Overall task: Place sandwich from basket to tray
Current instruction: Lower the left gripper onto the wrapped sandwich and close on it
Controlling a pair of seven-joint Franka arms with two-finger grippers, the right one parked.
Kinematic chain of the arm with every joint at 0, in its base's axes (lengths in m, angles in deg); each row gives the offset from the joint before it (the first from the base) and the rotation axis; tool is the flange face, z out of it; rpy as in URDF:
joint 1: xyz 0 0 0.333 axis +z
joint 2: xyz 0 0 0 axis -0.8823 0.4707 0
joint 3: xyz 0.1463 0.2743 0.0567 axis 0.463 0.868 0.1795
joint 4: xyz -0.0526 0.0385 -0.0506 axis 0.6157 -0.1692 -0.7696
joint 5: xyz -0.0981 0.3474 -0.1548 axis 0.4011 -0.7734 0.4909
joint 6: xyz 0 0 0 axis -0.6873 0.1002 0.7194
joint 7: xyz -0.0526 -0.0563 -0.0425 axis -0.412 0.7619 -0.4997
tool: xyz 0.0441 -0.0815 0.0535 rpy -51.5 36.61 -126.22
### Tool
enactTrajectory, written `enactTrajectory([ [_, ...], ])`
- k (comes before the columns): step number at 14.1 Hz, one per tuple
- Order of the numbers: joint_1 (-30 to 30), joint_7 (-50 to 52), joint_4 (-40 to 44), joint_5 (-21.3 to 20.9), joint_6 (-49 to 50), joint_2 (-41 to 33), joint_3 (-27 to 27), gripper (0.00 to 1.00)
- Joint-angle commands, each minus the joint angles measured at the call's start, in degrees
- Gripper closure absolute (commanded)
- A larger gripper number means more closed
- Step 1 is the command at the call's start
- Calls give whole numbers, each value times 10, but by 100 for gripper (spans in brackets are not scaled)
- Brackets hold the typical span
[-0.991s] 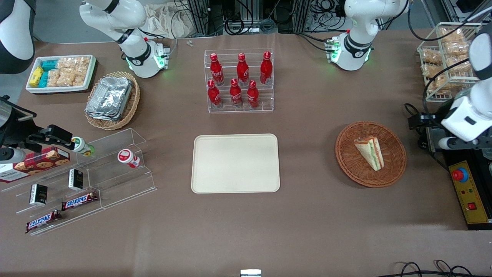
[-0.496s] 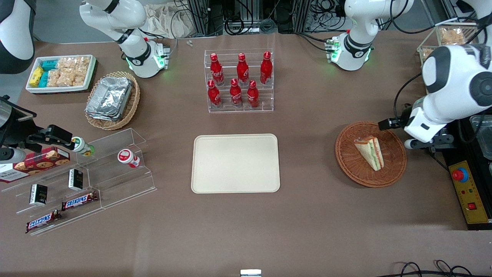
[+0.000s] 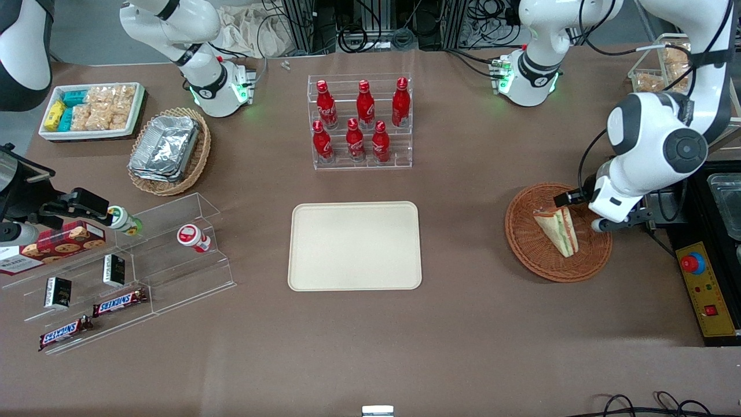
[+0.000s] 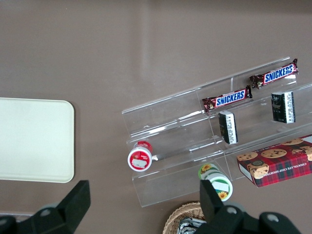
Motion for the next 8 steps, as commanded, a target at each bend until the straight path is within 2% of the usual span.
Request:
enactTrajectory([
  [1,0,59,-2,-31,-46,34,-1,1],
  [3,-7,101,-2,-63,-60,51,-1,1],
  [8,-7,104,-33,-64,-105,54,-1,1],
])
